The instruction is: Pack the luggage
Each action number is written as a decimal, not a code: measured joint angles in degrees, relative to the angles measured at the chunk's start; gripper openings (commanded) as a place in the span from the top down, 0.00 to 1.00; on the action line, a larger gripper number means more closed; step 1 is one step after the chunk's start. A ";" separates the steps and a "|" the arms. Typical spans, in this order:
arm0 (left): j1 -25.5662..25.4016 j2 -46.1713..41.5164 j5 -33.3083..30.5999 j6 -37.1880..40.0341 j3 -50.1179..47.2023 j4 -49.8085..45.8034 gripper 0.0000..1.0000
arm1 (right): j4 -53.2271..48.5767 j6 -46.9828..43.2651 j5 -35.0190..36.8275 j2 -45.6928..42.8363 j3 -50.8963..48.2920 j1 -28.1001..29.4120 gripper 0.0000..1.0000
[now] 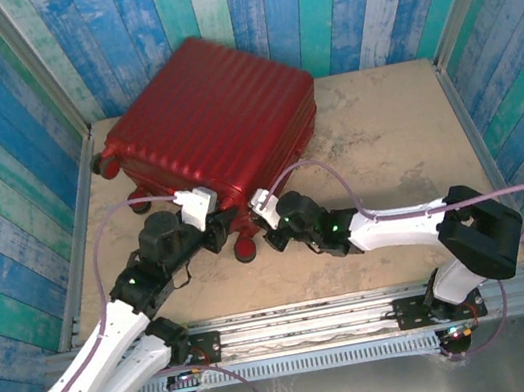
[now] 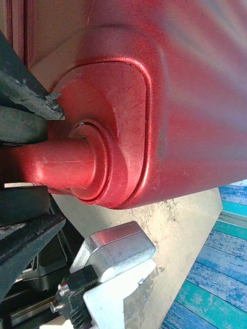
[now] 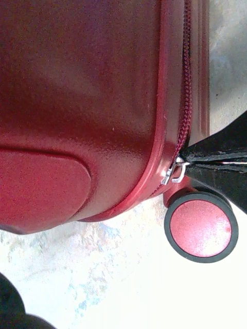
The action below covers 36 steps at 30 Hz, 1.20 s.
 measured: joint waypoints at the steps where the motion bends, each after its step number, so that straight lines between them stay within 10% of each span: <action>1: 0.02 -0.11 -0.02 0.39 0.00 -0.15 1.00 | 0.00 -0.61 -0.76 -0.02 0.00 -0.28 0.99; 15: 0.13 -3.21 -0.92 14.62 2.69 -8.26 1.00 | -6.45 -16.94 -6.93 0.17 3.52 -2.58 1.00; 31: -1.44 -12.70 8.00 30.27 6.58 -18.49 0.99 | -15.47 -20.74 -13.90 -3.32 4.07 -21.88 1.00; 36: -1.53 -11.45 7.87 27.80 6.58 -17.64 0.20 | -17.18 -21.05 -14.60 -3.23 5.20 -24.24 1.00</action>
